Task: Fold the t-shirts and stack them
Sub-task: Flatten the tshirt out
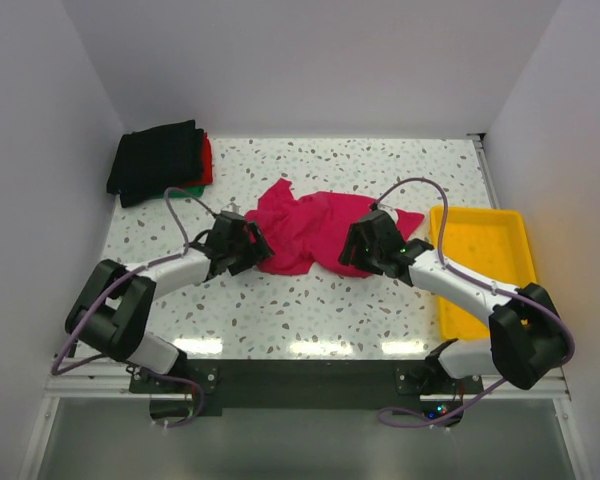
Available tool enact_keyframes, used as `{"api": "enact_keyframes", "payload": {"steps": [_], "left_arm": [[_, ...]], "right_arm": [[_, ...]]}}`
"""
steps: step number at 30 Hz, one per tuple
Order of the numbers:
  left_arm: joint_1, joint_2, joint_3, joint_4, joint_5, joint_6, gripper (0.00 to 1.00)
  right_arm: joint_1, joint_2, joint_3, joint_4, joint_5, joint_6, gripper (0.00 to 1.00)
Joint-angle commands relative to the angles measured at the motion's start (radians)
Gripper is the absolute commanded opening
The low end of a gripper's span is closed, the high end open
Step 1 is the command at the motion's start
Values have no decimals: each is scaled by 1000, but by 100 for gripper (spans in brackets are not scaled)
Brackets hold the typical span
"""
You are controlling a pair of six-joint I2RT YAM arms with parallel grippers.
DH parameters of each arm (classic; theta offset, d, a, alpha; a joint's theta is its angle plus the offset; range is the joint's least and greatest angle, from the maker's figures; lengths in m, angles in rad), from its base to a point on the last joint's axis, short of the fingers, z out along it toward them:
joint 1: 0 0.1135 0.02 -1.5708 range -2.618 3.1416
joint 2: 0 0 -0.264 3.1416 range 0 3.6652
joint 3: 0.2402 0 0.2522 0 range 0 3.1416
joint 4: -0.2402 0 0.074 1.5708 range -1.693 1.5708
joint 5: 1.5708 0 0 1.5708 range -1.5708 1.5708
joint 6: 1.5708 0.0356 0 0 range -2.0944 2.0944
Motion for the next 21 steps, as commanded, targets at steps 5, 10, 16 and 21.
{"api": "enact_keyframes", "payload": {"steps": [5, 10, 16, 21], "left_arm": [[-117, 108, 98, 0, -105, -44, 60], [-112, 85, 88, -23, -120, -33, 17], [-78, -65, 73, -58, -75, 77, 0], [-112, -185, 23, -71, 34, 145, 0]], "right_arm": [[-32, 5, 8, -11, 95, -13, 64], [-72, 14, 2, -18, 64, -25, 64], [-67, 29, 10, -8, 3, -33, 64], [-43, 22, -4, 6, -17, -16, 64]]}}
